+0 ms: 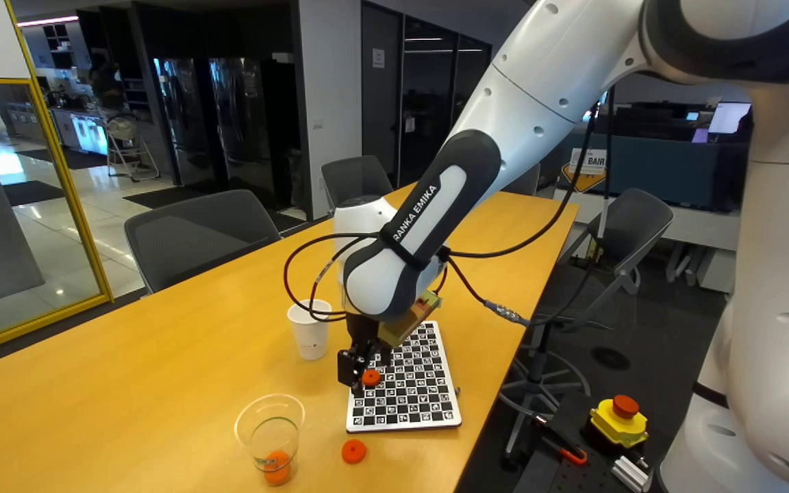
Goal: Put the blue circle into the white cup then the orange circles inside the transparent cup.
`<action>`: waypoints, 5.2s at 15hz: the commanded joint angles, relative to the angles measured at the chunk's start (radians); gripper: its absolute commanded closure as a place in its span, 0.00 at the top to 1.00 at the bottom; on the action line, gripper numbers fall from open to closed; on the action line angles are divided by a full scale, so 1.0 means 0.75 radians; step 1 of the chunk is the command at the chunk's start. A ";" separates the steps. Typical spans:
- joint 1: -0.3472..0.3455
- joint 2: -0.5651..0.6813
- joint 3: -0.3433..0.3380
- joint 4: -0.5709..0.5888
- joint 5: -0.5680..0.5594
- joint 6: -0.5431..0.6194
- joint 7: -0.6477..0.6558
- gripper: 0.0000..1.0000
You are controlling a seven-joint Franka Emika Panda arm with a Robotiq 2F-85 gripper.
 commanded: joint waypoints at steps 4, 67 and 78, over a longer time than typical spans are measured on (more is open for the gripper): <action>-0.038 0.101 -0.004 0.101 0.129 -0.005 -0.058 1.00; 0.254 -0.226 0.243 -0.055 -0.143 0.270 -0.398 0.24; 0.226 -0.293 0.190 -0.073 -0.162 0.216 -0.289 1.00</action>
